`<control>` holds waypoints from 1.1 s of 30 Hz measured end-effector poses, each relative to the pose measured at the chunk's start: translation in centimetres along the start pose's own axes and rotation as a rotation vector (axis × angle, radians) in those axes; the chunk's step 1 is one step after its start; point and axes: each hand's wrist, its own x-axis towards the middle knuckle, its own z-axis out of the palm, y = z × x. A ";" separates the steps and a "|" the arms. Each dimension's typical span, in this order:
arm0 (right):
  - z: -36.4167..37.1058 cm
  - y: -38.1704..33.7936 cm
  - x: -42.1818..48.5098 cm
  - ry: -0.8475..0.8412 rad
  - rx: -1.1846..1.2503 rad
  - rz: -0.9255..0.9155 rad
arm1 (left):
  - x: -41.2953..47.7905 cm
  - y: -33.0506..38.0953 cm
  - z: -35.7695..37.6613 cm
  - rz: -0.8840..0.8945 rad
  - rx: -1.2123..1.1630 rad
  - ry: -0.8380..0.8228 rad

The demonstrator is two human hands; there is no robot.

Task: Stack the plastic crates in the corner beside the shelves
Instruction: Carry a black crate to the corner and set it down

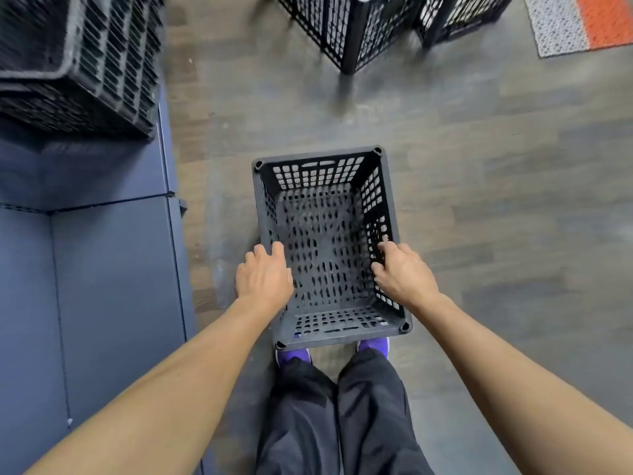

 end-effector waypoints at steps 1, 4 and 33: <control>0.8 0.3 0.7 0.001 -0.005 0.011 | 0.7 0.0 0.7 -0.018 0.005 -0.016; 2.6 1.5 2.9 0.001 -0.019 0.030 | 3.1 0.0 3.5 -0.090 -0.023 -0.040; 2.0 6.7 9.6 0.203 0.305 0.073 | 8.5 0.5 5.8 -0.482 -0.296 0.140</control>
